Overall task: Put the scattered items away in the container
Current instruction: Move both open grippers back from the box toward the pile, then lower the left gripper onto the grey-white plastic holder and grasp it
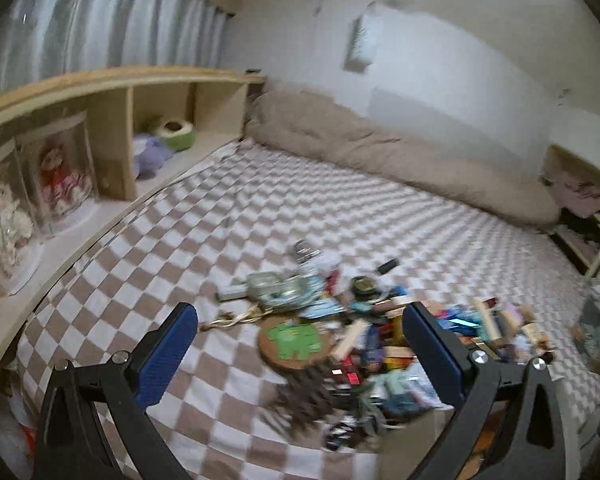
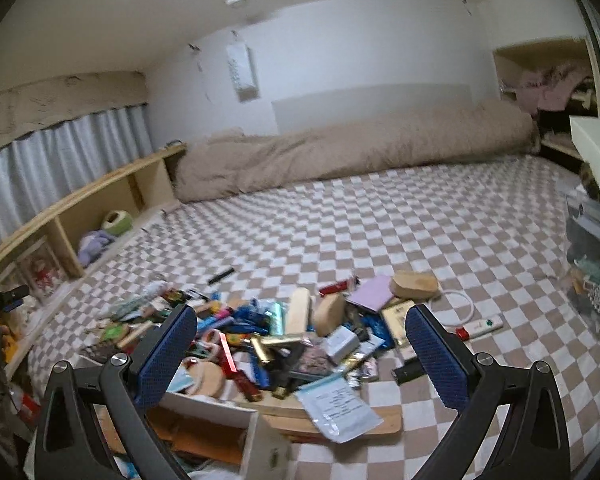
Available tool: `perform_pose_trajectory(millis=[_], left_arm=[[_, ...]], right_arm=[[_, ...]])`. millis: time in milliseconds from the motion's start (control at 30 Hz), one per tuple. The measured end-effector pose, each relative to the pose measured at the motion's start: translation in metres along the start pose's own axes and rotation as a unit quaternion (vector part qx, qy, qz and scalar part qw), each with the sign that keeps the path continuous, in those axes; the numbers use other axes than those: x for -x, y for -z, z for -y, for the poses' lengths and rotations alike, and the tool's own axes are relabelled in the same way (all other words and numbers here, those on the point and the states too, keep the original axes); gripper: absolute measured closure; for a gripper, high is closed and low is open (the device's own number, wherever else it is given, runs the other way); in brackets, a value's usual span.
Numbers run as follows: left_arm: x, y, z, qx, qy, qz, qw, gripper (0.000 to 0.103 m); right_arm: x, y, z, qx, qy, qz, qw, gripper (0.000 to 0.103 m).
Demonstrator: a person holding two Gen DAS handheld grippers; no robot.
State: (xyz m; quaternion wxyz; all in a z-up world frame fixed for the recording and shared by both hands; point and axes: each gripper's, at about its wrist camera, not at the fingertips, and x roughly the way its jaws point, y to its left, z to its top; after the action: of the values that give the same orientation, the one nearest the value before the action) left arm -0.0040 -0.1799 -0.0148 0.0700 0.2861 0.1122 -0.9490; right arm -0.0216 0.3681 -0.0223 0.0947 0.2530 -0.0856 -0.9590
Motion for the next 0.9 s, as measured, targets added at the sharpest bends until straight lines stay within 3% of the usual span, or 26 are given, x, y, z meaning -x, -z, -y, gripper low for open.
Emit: perform_pose_trajectory(millis=[333,533,733,833,900], left_arm=[[-0.081,0.023,-0.061,0.048,-0.051,-0.098,0.9927,0.000],[-0.119,0.041,-0.081,0.029,-0.089,-0.138,0.9860,0.000],[-0.151,0.066,-0.100,0.007,-0.120,-0.184,0.9756,0.000],[-0.158,0.071,-0.107,-0.021,-0.161,-0.154,0.9746,0.000],[-0.161,0.074,-0.112,-0.030,-0.160,-0.145,0.9761,0.000]], right_arm=[[-0.068,0.025,0.049,-0.015,0.068,-0.097,0.993,0.000],[-0.111,0.058,0.078,-0.005,0.116,-0.177,0.977,0.000],[-0.129,0.081,0.099,-0.009,0.138,-0.214,0.967,0.000],[-0.136,0.083,0.107,-0.019,0.151,-0.209,0.966,0.000],[-0.141,0.084,0.112,-0.025,0.164,-0.207,0.964,0.000]])
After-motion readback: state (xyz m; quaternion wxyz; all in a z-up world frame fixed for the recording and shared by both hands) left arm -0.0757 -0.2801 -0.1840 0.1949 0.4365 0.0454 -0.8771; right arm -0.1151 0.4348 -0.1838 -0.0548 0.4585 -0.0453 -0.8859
